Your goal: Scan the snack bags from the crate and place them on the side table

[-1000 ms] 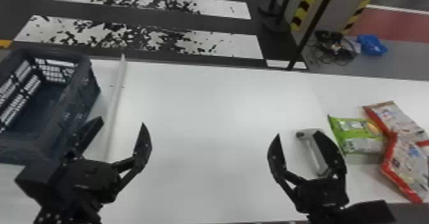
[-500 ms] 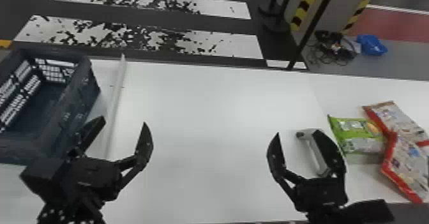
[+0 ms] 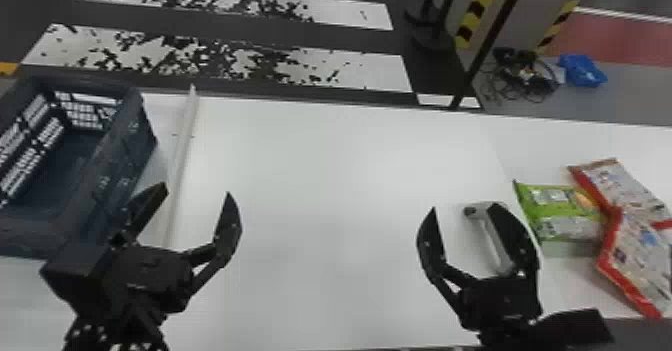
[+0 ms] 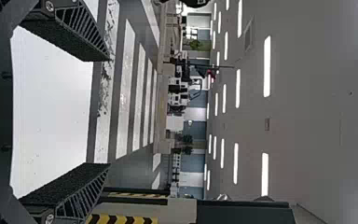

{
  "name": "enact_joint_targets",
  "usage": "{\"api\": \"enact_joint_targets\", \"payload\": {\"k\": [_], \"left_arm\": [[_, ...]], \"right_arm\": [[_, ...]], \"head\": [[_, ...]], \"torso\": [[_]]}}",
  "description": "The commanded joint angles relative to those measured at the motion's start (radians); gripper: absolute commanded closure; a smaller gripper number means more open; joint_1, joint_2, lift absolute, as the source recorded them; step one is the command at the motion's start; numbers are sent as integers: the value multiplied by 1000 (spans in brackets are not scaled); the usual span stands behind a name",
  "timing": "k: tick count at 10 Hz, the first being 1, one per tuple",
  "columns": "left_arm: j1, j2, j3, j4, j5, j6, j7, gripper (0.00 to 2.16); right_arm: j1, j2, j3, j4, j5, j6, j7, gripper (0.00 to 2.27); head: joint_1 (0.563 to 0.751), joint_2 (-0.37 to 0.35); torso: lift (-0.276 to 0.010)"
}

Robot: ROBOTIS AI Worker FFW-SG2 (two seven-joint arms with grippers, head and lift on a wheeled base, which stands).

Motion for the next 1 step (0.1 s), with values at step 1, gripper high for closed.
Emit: {"api": "enact_joint_targets", "payload": {"k": [1], "left_arm": [[0,-3,1,4,0,0,0,80]], "right_arm": [[-1,0,0,5,-6,-3,2,76]], "head": [[695,-169]], "torso": [[-94]]}}
